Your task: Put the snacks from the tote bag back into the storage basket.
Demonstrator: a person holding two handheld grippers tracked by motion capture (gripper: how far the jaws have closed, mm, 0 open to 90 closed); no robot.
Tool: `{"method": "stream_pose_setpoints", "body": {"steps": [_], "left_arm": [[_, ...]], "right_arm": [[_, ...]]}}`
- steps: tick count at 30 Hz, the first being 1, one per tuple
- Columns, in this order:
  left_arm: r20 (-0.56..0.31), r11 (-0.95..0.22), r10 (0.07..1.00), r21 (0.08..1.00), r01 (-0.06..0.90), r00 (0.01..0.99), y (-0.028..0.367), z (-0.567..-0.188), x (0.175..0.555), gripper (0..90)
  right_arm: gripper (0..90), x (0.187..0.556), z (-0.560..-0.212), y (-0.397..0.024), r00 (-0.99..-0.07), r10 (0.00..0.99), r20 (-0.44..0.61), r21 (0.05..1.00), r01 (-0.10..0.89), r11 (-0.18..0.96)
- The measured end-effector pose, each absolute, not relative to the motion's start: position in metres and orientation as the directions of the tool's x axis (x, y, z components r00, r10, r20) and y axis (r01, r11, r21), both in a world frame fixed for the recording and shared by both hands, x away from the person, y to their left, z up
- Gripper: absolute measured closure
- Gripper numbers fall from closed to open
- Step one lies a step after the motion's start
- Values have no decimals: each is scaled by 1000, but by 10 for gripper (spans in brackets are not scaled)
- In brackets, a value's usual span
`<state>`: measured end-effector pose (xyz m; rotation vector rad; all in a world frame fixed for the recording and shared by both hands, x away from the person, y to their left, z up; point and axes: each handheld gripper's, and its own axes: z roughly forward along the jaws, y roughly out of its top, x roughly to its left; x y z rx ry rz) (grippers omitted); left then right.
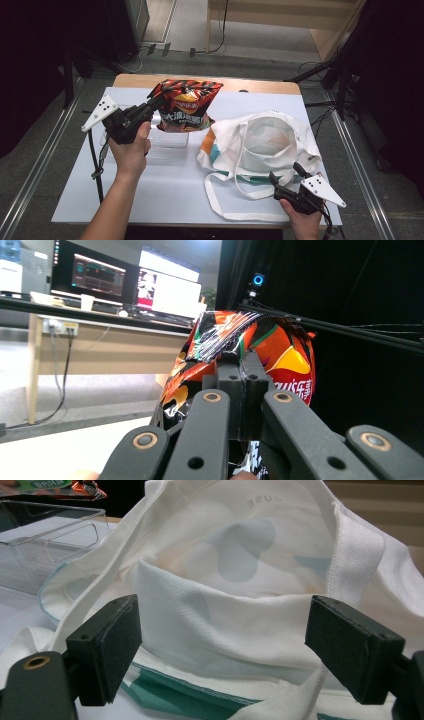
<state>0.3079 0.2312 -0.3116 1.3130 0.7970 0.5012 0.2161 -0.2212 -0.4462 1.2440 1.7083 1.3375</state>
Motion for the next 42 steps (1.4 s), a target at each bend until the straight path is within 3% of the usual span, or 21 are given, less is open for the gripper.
{"method": "stream_pose_setpoints", "body": {"steps": [29, 42], "left_arm": [[-254, 234, 789, 966, 109, 560, 306, -328, 307, 900], [-282, 196, 795, 957, 213, 536, 316, -359, 328, 900]], "right_arm": [[154, 216, -447, -216, -351, 934, 61, 950, 307, 53], [155, 213, -448, -219, -331, 942, 60, 948, 313, 49]]}}
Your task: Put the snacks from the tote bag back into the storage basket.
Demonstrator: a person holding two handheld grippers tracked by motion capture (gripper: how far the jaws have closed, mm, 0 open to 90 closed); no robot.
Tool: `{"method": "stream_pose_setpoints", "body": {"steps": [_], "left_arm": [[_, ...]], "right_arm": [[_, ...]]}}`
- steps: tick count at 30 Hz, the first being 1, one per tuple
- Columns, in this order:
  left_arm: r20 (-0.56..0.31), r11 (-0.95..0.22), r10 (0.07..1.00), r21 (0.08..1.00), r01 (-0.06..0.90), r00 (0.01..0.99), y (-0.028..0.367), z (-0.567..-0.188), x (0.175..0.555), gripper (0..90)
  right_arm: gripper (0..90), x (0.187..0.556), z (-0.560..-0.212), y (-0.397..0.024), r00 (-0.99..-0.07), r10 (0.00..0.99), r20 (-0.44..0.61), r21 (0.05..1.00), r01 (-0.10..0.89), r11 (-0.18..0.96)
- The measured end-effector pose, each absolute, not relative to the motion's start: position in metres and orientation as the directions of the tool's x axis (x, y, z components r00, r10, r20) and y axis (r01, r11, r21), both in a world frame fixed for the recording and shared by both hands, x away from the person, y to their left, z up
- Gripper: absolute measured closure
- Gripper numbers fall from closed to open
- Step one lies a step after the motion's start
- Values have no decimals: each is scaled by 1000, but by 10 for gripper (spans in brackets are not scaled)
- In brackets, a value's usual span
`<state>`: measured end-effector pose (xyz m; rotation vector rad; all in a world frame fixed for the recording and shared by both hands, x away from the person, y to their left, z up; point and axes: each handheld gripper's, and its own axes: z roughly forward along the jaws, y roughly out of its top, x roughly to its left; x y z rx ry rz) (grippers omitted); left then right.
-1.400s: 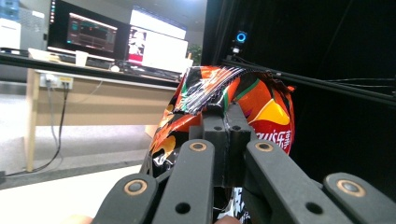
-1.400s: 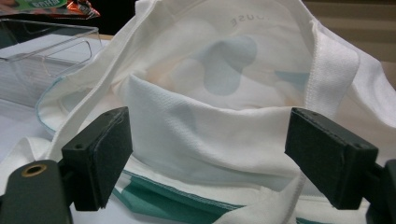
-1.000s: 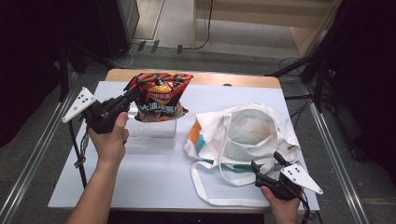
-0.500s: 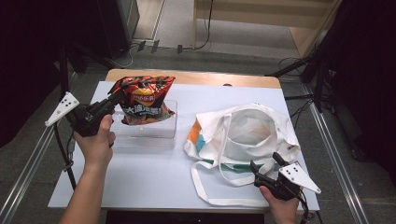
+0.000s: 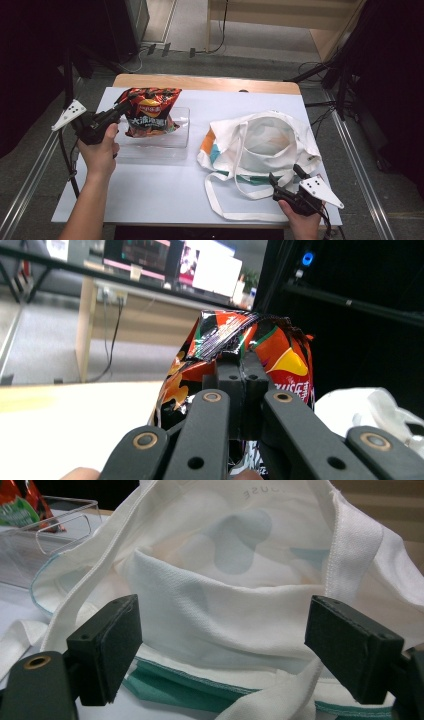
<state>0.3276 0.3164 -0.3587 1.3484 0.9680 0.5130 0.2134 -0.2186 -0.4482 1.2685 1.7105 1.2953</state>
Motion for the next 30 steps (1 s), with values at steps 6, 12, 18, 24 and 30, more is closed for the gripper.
{"method": "stream_pose_setpoints", "body": {"steps": [6, 12, 18, 24, 30], "left_arm": [[-295, 169, 815, 944, 282, 499, 314, -376, 339, 900], [-340, 191, 851, 910, 367, 401, 316, -384, 347, 554], [-325, 165, 877, 895, 414, 354, 314, -393, 342, 448], [-305, 163, 907, 890, 426, 290, 316, -402, 334, 458], [-293, 148, 915, 882, 447, 277, 316, -406, 329, 479]], "right_arm": [[156, 214, -448, -217, -337, 940, 57, 949, 312, 55], [157, 215, -449, -219, -332, 941, 65, 947, 319, 48], [158, 215, -449, -219, -332, 941, 61, 948, 315, 50], [159, 216, -448, -221, -325, 944, 61, 948, 315, 47], [161, 217, -449, -221, -328, 943, 66, 946, 321, 46]]}}
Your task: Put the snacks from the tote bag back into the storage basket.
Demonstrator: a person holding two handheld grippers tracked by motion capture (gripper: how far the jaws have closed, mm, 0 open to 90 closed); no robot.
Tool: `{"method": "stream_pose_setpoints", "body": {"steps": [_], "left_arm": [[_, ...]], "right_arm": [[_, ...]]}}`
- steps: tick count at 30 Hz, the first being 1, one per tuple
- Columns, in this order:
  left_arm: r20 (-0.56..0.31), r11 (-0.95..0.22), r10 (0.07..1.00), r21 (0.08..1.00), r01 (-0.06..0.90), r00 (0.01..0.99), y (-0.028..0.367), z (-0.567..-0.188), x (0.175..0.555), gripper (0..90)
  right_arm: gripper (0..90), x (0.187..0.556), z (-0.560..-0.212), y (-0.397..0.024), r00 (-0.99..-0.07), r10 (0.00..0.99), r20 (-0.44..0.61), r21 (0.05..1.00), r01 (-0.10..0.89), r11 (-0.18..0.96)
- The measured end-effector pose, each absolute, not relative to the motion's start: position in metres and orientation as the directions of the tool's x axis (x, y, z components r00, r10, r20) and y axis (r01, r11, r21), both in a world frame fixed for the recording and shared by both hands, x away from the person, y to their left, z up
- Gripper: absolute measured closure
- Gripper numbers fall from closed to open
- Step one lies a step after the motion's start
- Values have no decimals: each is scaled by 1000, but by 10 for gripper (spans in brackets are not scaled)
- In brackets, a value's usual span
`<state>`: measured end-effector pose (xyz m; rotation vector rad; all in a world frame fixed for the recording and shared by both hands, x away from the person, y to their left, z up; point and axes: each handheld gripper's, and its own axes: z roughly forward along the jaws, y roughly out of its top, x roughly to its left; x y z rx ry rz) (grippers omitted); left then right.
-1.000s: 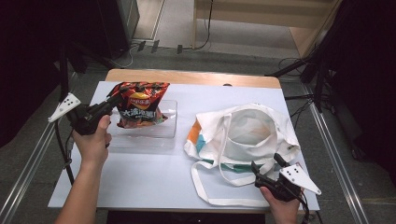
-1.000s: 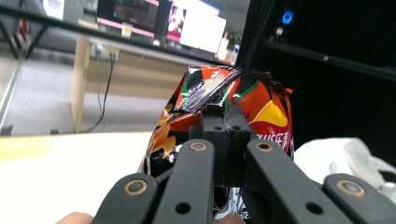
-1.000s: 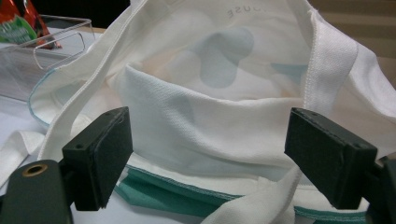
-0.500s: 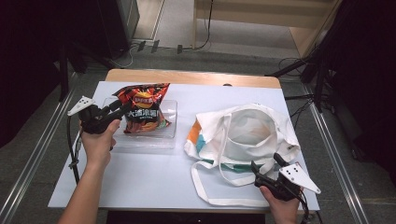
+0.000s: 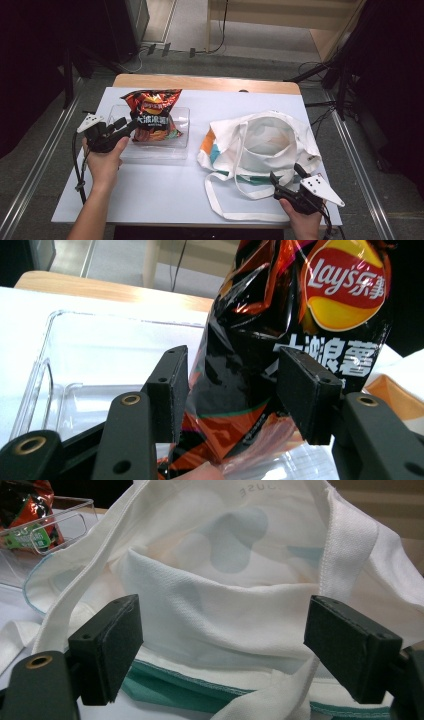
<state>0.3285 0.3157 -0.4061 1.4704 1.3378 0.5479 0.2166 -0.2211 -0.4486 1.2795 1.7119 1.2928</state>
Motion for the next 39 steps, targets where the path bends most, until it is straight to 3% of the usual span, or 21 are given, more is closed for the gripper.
{"method": "stream_pose_setpoints", "body": {"steps": [9, 23, 39], "left_arm": [[-267, 135, 918, 905, 404, 291, 320, -403, 310, 418], [-130, 2, 940, 928, 374, 316, 307, -411, 284, 145], [-91, -53, 934, 921, 386, 345, 297, -418, 257, 40]], "right_arm": [[161, 217, -448, -223, -332, 941, 67, 947, 317, 44], [160, 220, -447, -227, -331, 941, 73, 948, 315, 37], [159, 223, -446, -231, -324, 943, 78, 950, 311, 28]]}}
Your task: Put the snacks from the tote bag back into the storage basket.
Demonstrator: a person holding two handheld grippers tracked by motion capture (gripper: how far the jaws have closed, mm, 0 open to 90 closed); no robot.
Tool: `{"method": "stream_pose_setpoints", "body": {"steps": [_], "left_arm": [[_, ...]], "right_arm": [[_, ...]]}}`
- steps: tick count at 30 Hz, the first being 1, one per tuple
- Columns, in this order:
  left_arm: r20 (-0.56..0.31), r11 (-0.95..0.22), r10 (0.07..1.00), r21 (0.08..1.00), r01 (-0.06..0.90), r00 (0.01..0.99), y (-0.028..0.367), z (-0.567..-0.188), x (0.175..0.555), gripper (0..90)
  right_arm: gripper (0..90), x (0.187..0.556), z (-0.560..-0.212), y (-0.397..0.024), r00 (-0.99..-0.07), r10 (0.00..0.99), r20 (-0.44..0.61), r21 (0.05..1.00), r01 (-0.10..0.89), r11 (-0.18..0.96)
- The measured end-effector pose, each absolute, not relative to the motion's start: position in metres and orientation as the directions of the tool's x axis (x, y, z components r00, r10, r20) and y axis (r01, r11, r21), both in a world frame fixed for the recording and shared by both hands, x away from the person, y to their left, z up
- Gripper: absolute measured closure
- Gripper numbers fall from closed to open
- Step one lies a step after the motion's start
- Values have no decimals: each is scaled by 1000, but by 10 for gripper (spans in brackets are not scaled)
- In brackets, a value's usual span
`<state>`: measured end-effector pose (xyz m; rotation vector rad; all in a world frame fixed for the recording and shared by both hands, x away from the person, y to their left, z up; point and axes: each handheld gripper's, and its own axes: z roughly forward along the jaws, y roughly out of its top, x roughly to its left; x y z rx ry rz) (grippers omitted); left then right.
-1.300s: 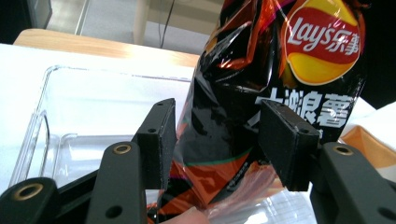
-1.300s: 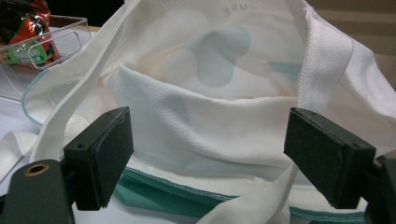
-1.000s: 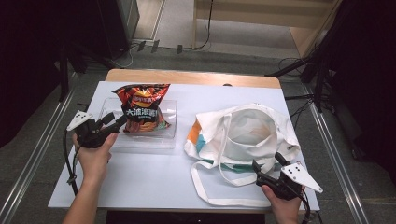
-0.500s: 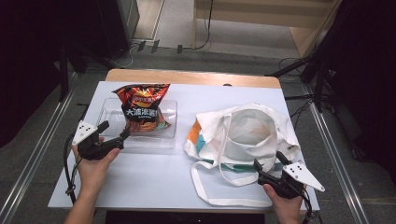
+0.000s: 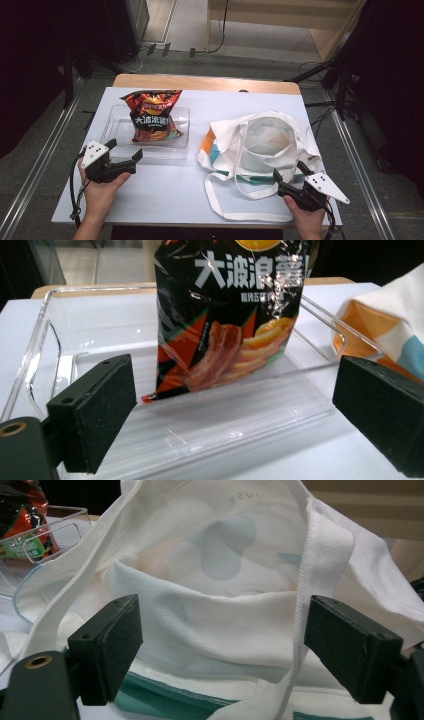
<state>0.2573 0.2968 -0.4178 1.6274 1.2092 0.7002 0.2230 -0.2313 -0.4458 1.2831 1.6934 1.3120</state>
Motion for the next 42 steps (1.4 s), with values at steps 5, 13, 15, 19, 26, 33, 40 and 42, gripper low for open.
{"method": "stream_pose_setpoints", "body": {"steps": [5, 13, 15, 19, 26, 33, 40, 42], "left_arm": [[-79, -75, 926, 920, 384, 368, 295, -423, 250, 18], [-65, -90, 927, 917, 390, 368, 299, -428, 239, 18], [-70, -85, 928, 918, 389, 367, 303, -429, 236, 18], [-57, -92, 934, 915, 392, 352, 312, -432, 230, 18], [-68, -73, 945, 910, 409, 319, 328, -436, 222, 18], [-74, -61, 948, 912, 406, 309, 339, -437, 216, 18], [-68, -77, 944, 906, 417, 323, 336, -440, 219, 18], [-72, -73, 944, 906, 416, 321, 336, -441, 219, 18]], "right_arm": [[159, 224, -445, -236, -312, 946, 83, 950, 311, 19], [159, 225, -445, -239, -302, 949, 87, 950, 311, 11], [159, 225, -445, -240, -299, 950, 88, 951, 309, 10], [159, 225, -445, -244, -287, 954, 91, 950, 312, 3], [159, 224, -445, -251, -266, 959, 98, 949, 315, -9], [159, 224, -446, -259, -246, 963, 106, 948, 317, -24], [159, 224, -446, -262, -239, 965, 104, 949, 316, -24], [159, 224, -447, -261, -241, 965, 105, 948, 318, -24]]}}
